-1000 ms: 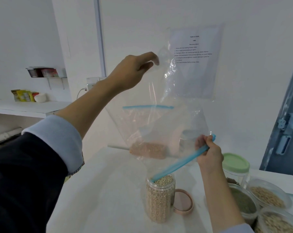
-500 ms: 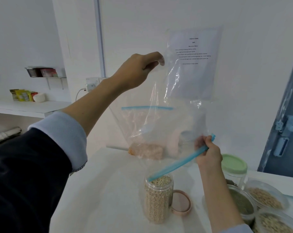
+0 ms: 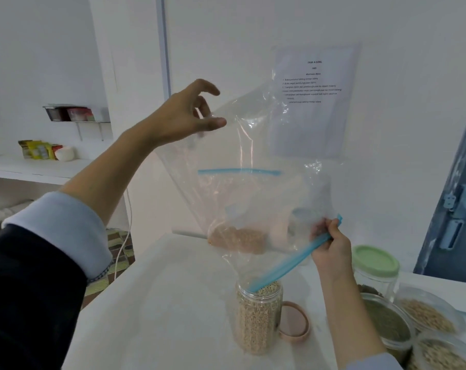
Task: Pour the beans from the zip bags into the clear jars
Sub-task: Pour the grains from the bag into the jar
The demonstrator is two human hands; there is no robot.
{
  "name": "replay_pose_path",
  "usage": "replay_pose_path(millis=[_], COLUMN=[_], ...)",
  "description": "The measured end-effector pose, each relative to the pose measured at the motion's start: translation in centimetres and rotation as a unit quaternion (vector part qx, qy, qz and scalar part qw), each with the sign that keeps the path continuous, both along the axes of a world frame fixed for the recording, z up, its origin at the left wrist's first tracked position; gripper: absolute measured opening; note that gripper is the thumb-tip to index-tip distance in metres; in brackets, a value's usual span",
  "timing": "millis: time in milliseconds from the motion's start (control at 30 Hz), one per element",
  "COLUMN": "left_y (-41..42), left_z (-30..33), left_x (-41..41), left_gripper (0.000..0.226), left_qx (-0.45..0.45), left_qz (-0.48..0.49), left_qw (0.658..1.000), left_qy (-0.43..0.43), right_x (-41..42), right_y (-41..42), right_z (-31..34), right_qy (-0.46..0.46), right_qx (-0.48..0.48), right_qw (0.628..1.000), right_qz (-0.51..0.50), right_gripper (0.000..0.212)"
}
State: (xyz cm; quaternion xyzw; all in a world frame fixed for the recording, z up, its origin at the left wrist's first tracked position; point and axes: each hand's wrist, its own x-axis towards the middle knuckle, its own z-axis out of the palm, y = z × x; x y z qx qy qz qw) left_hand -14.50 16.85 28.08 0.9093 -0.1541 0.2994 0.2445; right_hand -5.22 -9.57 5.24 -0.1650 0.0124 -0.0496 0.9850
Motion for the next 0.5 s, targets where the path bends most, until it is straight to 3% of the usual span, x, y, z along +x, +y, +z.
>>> replay_pose_path(millis=[67,167,300,433,500], left_y=[1.7,4.3,6.8,7.4,6.0], left_z=[-0.4,-1.8,-5.9,-12.7,-16.3], left_x=[-0.5,-1.2,-1.1,0.2,0.7], left_gripper=[0.077,0.100,0.121,0.131,0.105], left_qx=[-0.042,-0.143,-0.276,-0.457,-0.502], left_qz=[0.001,-0.018,-0.044,-0.179,-0.189], left_qw=[0.999,0.989,0.956,0.851,0.807], left_qy=[0.021,0.033,0.085,0.187,0.246], right_x=[0.1,0.2,-0.3,-0.3,-0.2], right_y=[0.1,0.3,0.3,0.7,0.9], right_z=[-0.1,-0.3,-0.1,-0.1,-0.2], right_qy=[-0.005,-0.017,-0.024,-0.020,-0.010], right_qx=[0.000,-0.002,-0.007,0.001,0.006], right_qw=[1.000,1.000,1.000,1.000,1.000], right_qz=[-0.001,-0.006,-0.013,-0.015,-0.015], right_gripper=[0.028,0.056,0.065,0.061,0.052])
